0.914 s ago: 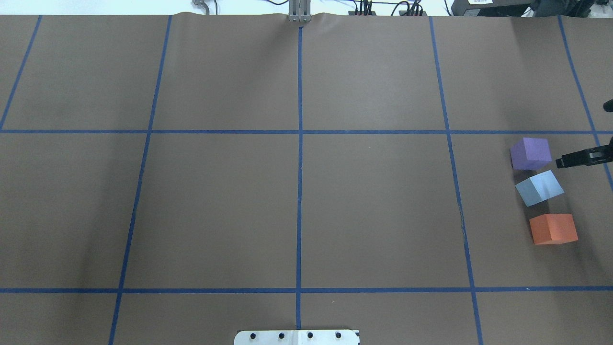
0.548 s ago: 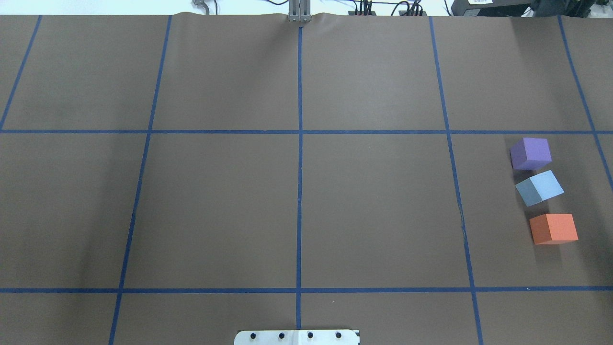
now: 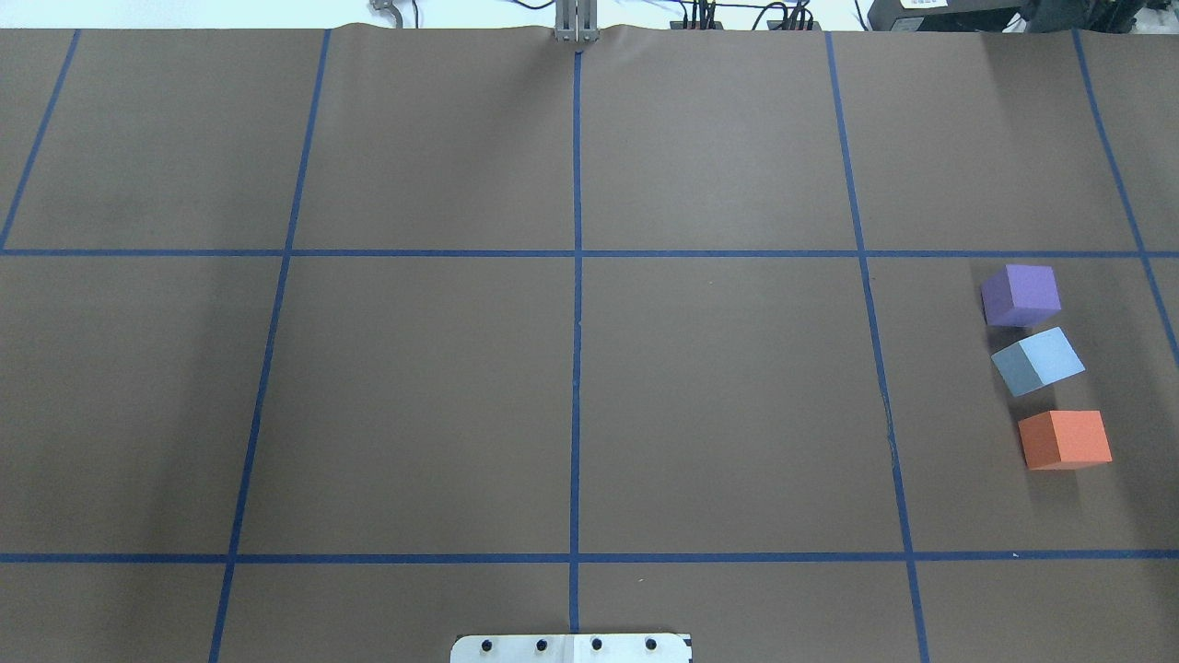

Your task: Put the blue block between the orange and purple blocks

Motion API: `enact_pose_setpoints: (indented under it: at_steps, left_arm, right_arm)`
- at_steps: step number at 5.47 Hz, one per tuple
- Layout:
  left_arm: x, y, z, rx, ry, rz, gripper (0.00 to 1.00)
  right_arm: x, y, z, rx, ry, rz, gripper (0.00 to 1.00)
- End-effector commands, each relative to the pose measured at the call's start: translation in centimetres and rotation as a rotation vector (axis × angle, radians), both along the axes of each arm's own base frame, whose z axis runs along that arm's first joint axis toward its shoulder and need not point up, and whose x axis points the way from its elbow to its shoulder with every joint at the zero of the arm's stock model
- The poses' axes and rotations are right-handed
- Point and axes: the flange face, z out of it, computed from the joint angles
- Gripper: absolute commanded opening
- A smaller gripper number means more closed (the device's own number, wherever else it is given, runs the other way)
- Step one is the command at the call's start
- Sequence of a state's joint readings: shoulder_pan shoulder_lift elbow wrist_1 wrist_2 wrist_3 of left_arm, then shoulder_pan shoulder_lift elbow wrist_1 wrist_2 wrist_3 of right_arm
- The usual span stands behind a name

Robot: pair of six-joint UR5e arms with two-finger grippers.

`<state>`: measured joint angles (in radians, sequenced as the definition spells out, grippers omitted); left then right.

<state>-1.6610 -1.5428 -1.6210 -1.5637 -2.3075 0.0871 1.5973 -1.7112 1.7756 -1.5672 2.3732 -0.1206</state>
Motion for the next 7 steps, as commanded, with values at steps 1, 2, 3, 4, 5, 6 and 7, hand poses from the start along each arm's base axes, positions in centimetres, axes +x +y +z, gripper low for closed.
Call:
enact_pose_setpoints:
  at_steps: [1, 2, 3, 4, 5, 6, 7]
  left_arm:
    - [0.0, -0.1, -0.6, 0.018, -0.001, 0.002, 1.0]
    - [0.0, -0.2, -1.1, 0.027, -0.001, 0.004, 1.0]
    - [0.0, -0.2, -1.5, 0.036, -0.002, 0.004, 1.0]
    - [0.0, -0.2, -2.0, 0.045, -0.003, 0.002, 1.0]
    - [0.0, -0.3, -2.1, 0.047, -0.003, 0.004, 1.0]
    - [0.0, -0.3, -2.2, 0.051, -0.004, 0.004, 1.0]
    - [0.0, -0.3, -2.2, 0.05, -0.003, 0.004, 1.0]
  right_arm:
    - [0.1, -0.1, -0.3, -0.015, 0.003, 0.024, 1.0]
    - [0.1, -0.1, -0.3, -0.019, 0.002, 0.027, 1.0]
    - [0.1, -0.2, -0.3, -0.012, 0.007, 0.023, 1.0]
    - [0.0, -0.1, -0.4, -0.013, 0.006, 0.024, 1.0]
    - [0.1, -0.1, -0.4, -0.014, 0.007, 0.026, 1.0]
    - [0.0, -0.1, -0.4, -0.014, 0.007, 0.024, 1.0]
    - [-0.1, -0.1, -0.3, -0.014, 0.009, 0.023, 1.0]
